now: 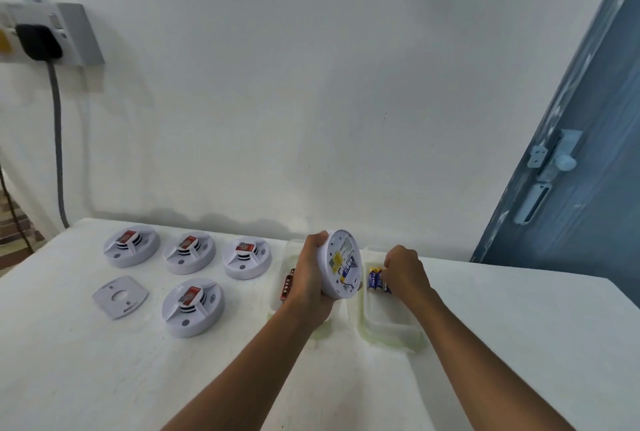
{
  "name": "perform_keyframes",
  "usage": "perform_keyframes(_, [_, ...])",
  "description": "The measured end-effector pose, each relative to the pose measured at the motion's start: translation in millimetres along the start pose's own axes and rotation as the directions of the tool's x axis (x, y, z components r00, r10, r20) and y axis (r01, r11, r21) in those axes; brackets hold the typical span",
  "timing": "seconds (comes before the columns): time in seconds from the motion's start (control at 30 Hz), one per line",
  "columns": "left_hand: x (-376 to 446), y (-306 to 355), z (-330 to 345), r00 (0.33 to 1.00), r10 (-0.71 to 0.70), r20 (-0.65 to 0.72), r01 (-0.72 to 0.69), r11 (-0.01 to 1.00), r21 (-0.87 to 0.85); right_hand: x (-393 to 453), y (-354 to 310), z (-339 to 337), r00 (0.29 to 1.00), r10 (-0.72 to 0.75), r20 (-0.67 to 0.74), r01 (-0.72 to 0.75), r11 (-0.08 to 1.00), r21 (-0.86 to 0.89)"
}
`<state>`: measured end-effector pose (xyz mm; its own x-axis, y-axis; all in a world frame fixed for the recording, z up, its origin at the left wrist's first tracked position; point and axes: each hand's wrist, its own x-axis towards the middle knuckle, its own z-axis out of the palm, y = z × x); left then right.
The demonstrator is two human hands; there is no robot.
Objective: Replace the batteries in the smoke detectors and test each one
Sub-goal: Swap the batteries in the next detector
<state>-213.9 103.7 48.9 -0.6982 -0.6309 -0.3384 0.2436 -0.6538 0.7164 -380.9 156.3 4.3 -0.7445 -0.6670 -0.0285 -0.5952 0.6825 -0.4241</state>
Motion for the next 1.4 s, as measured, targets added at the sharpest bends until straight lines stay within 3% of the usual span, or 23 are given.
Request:
perform_keyframes(0.1, [0, 1, -4, 0.999, -0.01, 0.031, 0.011, 1.0, -0.028, -1, 1, -3, 0.999, -0.049, -0.013, 0.05, 0.998, 0.049])
perform_keyframes(0.17, [0, 2, -7, 0.998, -0.025, 0.049, 0.028, 0.998, -0.054, -13, -5, -13, 0.984, -0.136, -0.12, 0.16, 0.961, 0.224])
perform_keyframes(0.23, [1, 2, -8, 0.996, -0.046, 0.072, 0.053, 0.994, -0.092, -39, -18, -26, 0.948, -0.223, -0.227, 0.307, 0.831, 0.464])
perform_keyframes(0.33, [-3, 4, -7, 0.99, -0.077, 0.119, 0.093, 0.986, -0.138, -72, -31, -34, 0.908, -0.359, -0.217, 0.409, 0.644, 0.646])
perform_keyframes(0.63, [-8, 8, -3, 0.979, -0.122, 0.165, 0.144, 0.98, -0.134, -89, -35, -26, 0.887, -0.398, -0.235, 0.455, 0.658, 0.6])
perform_keyframes(0.93, [-5, 12, -7, 0.982, -0.177, 0.069, 0.182, 0.981, -0.065, -97, -47, -27, 0.86, -0.439, -0.26, 0.51, 0.719, 0.472])
perform_keyframes(1.07, [-11, 21, -5, 0.977, -0.191, 0.092, 0.198, 0.977, -0.079, -101, -49, -23, 0.794, -0.504, -0.341, 0.608, 0.652, 0.453])
perform_keyframes(1.2, [-11, 28, -10, 0.969, -0.21, 0.131, 0.227, 0.964, -0.138, -98, -39, -13, 0.736, -0.612, -0.288, 0.671, 0.606, 0.428])
perform_keyframes(1.33, [-15, 30, -9, 0.96, -0.25, 0.124, 0.268, 0.95, -0.158, -89, -29, -13, 0.604, -0.728, -0.326, 0.797, 0.556, 0.236])
perform_keyframes(1.4, [-15, 29, -6, 0.959, -0.258, 0.114, 0.277, 0.941, -0.197, -87, -31, -16, 0.604, -0.698, -0.384, 0.797, 0.541, 0.268])
